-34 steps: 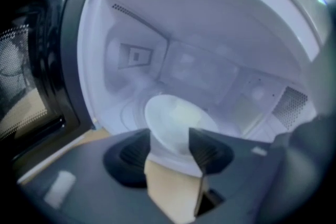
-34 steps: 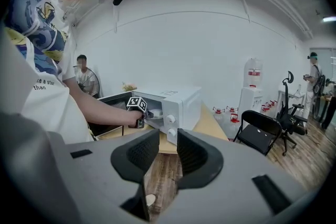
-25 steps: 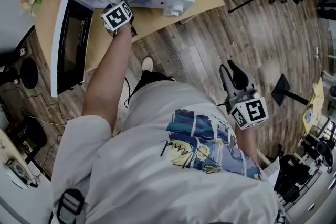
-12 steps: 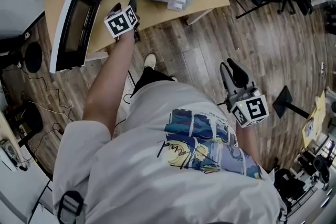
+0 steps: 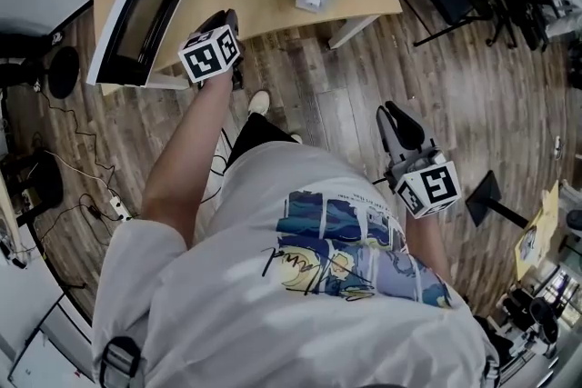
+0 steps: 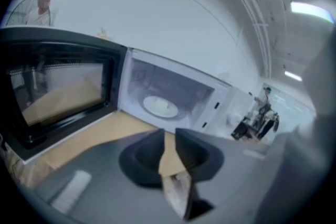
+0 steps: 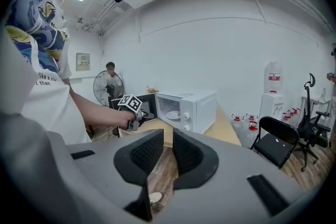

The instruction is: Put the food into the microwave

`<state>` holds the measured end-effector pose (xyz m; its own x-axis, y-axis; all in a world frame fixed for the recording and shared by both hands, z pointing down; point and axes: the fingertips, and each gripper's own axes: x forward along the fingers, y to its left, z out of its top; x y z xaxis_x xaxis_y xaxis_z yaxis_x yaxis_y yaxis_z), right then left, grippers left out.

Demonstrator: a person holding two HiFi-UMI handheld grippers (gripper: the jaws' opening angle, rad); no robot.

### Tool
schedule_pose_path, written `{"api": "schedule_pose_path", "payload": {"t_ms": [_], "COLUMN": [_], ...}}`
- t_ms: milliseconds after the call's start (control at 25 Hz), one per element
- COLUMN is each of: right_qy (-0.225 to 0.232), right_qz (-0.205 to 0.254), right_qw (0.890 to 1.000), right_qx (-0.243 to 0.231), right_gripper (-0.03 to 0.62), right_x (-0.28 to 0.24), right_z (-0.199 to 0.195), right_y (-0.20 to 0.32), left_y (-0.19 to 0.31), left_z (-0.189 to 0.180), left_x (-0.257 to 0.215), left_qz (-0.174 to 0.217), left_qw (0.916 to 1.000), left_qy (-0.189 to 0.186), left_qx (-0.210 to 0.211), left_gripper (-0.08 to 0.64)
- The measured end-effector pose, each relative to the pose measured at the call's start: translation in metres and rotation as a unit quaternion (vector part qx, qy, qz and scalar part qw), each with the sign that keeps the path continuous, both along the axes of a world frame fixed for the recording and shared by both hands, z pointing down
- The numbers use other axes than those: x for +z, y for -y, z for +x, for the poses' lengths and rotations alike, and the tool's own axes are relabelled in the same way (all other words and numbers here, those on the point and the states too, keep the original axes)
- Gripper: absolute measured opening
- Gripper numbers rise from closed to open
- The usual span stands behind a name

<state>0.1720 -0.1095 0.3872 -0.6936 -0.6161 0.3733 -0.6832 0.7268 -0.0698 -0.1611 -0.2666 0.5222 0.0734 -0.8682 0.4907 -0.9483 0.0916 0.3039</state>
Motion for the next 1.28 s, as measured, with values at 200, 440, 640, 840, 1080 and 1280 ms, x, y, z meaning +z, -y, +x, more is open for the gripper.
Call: {"api": "schedule_pose_path", "payload": {"t_ms": [200,440,640,840,1080,1280], "right_qy": [0.005,0.014,0.016,0.017,0.021,0.021], "right_qz": [0.001,0.003,0.001,0.006,0.009,0.011], "right_qw": [1.000,0.999,0.999,0.998,0.998,0.997], "right_qx": [-0.021,-0.036,-0.046,-0.055,-0.064,-0.073], "right_gripper": [0.037,0.029,0.021,0.017,0.011,0.009], "right_x": [0.005,0.007,0.013,0.012,0.010,0.009], "right_z": [0.002,0.004,0.007,0.010,0.010,0.007], "right_y": [-0.014,-0.032,-0.040,-0.047,-0.052,-0.056], "left_y": [-0.039,-0.080,-0.104,-0.124,-0.138,-0.145], "left_z": [0.011,0.030,0.050,0.063,0.070,0.072], "left_x": [-0.011,-0.026,-0.035,-0.042,-0.049,-0.053], "left_qz": [0.012,0.025,0.031,0.036,0.042,0.044], "left_qw": [0.9999,0.9991,0.9976,0.9966,0.9960,0.9958], "left_qy": [-0.007,-0.020,-0.032,-0.037,-0.036,-0.031], "left_qx": [0.009,0.029,0.053,0.064,0.069,0.074], "left_gripper": [0.020,0.009,0.008,0.008,0.008,0.008]}}
